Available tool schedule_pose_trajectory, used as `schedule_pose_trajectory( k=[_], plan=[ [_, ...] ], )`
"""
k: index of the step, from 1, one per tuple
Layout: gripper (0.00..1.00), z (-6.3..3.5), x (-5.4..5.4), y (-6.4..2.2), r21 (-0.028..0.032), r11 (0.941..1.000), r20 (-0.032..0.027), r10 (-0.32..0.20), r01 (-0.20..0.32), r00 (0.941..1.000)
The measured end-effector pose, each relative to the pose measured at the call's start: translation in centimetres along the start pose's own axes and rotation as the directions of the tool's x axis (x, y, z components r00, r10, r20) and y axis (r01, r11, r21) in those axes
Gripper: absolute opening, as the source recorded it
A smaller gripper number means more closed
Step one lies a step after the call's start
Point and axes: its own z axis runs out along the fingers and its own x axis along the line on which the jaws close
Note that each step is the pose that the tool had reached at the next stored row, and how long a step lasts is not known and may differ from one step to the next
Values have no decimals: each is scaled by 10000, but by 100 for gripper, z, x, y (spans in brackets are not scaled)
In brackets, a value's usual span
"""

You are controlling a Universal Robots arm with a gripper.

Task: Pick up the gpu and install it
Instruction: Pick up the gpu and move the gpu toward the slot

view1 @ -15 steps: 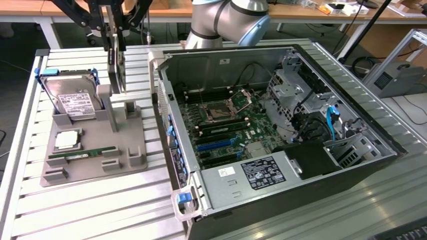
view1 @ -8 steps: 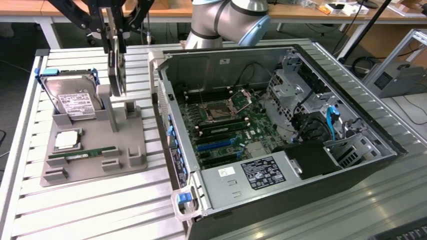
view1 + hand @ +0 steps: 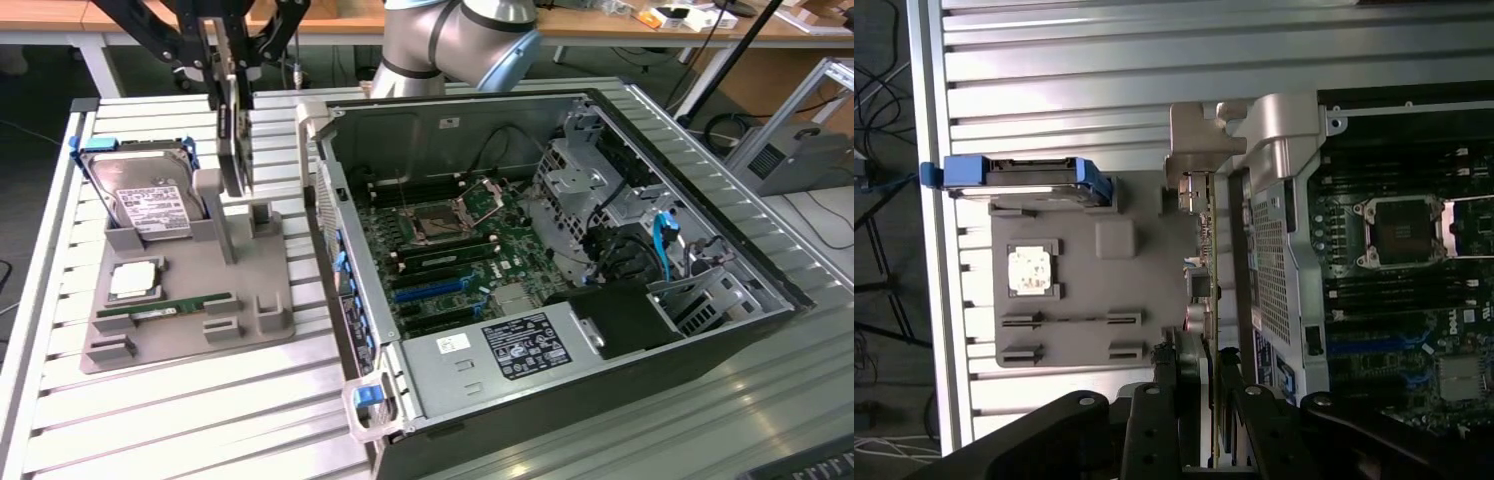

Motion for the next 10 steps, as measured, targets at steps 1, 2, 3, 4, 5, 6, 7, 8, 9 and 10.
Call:
schedule_pose_trajectory(
  k=[1,2,3,4,5,6,7,8,9,10],
  plan=[
    [27,0,-1,-5,0,10000,0,0,0,10000],
    [27,0,-2,-8,0,10000,0,-1,1,10000],
    [27,-1,-3,-11,0,10000,-1,0,0,10000],
    [27,-1,-3,-13,0,10000,-1,0,0,10000],
    [27,-1,-4,-15,0,10000,0,0,0,10000],
    [27,-1,-5,-17,0,10000,-1,0,0,10000],
    [27,-1,-5,-19,0,10000,0,0,0,10000],
    [27,-1,-6,-22,0,10000,0,0,0,10000],
    [27,-1,-7,-23,-1,10000,0,0,0,10000],
    [27,-1,-8,-25,-1,10000,0,0,0,10000]
  ],
)
